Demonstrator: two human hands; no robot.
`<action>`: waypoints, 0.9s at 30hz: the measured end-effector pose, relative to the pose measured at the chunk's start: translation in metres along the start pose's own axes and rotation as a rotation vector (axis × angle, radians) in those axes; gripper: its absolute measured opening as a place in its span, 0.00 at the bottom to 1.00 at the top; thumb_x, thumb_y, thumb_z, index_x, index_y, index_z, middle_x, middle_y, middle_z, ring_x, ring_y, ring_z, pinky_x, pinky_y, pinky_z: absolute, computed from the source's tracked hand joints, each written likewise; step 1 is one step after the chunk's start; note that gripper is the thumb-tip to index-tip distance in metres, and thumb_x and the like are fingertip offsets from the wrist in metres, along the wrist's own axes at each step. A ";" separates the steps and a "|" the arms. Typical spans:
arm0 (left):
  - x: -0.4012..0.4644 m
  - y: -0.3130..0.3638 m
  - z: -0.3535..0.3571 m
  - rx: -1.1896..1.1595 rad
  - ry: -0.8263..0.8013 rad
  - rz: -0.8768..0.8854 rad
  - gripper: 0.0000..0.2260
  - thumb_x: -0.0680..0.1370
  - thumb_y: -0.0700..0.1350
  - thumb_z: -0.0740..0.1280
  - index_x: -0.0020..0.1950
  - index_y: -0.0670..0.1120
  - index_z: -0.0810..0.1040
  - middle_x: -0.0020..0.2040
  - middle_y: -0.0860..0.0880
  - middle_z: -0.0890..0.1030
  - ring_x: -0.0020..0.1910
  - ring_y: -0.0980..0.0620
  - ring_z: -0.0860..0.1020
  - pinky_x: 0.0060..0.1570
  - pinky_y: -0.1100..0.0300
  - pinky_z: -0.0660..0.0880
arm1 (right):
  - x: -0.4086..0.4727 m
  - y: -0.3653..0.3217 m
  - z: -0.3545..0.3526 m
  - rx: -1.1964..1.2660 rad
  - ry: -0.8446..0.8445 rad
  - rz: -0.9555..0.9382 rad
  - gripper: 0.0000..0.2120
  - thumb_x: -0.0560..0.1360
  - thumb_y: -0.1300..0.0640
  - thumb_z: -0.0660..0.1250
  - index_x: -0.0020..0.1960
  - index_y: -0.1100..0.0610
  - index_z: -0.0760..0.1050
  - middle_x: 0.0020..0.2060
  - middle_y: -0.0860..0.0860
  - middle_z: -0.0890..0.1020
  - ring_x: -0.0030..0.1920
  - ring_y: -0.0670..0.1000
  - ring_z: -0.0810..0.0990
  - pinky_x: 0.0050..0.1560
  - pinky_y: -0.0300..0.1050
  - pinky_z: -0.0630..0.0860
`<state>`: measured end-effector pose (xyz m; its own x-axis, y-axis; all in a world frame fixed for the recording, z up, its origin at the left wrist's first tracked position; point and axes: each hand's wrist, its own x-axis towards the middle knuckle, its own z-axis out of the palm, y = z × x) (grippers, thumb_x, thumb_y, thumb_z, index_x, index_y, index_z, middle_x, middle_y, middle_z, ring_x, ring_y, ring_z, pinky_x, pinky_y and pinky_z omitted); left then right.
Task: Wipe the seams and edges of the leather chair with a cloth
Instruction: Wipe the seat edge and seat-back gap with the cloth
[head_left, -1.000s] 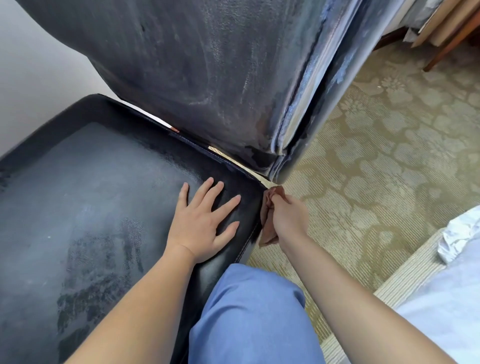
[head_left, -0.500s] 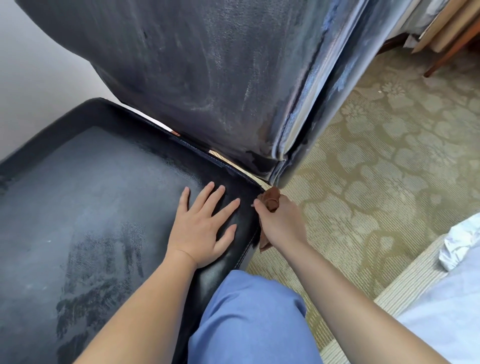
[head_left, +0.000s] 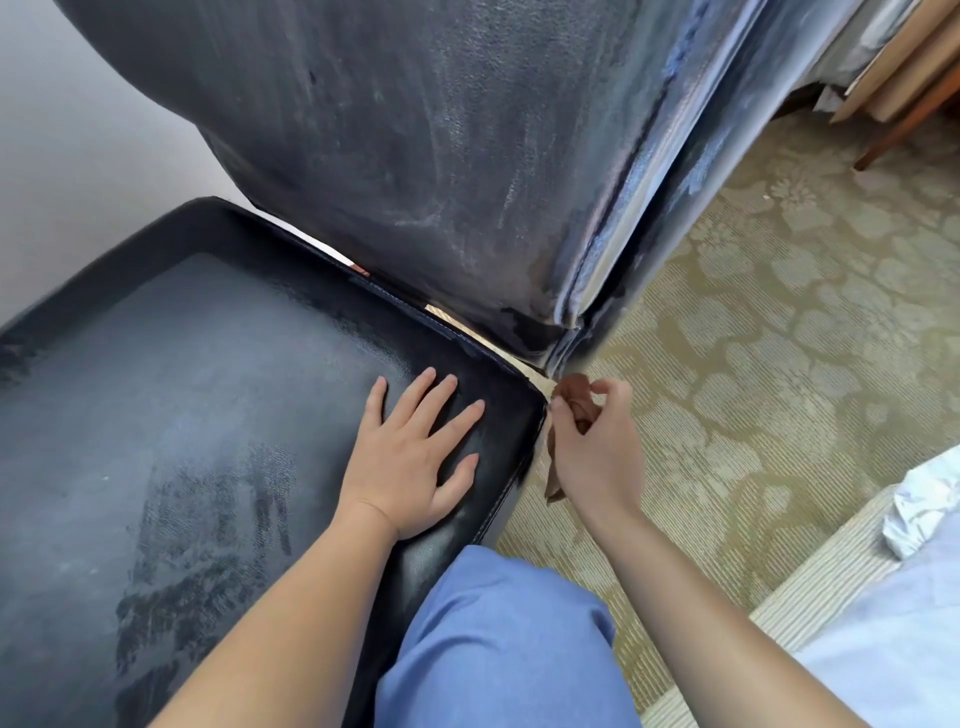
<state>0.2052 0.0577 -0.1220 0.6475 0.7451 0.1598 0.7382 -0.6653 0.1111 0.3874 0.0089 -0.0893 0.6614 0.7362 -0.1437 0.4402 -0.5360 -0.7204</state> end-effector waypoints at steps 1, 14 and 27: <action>0.000 0.000 0.000 -0.001 -0.004 0.000 0.23 0.76 0.57 0.57 0.68 0.52 0.76 0.68 0.44 0.75 0.70 0.42 0.69 0.68 0.36 0.58 | 0.001 0.000 0.000 0.013 0.017 -0.015 0.09 0.77 0.47 0.62 0.54 0.45 0.66 0.41 0.44 0.79 0.40 0.49 0.79 0.34 0.44 0.69; 0.000 0.000 0.002 -0.019 0.037 0.006 0.23 0.75 0.56 0.58 0.67 0.51 0.77 0.68 0.43 0.75 0.70 0.42 0.69 0.67 0.35 0.61 | -0.001 -0.001 0.001 -0.127 -0.260 -0.100 0.17 0.78 0.50 0.59 0.66 0.48 0.67 0.49 0.47 0.80 0.50 0.52 0.78 0.47 0.48 0.75; 0.000 0.000 0.003 -0.007 0.024 0.003 0.23 0.76 0.56 0.58 0.68 0.52 0.76 0.68 0.44 0.75 0.71 0.42 0.68 0.68 0.34 0.60 | -0.009 0.009 0.003 -0.058 -0.211 -0.062 0.10 0.79 0.45 0.57 0.56 0.47 0.72 0.45 0.45 0.79 0.45 0.48 0.77 0.40 0.45 0.73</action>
<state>0.2058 0.0578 -0.1245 0.6447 0.7420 0.1839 0.7350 -0.6677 0.1178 0.3833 -0.0007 -0.0966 0.4924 0.8356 -0.2435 0.5144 -0.5051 -0.6930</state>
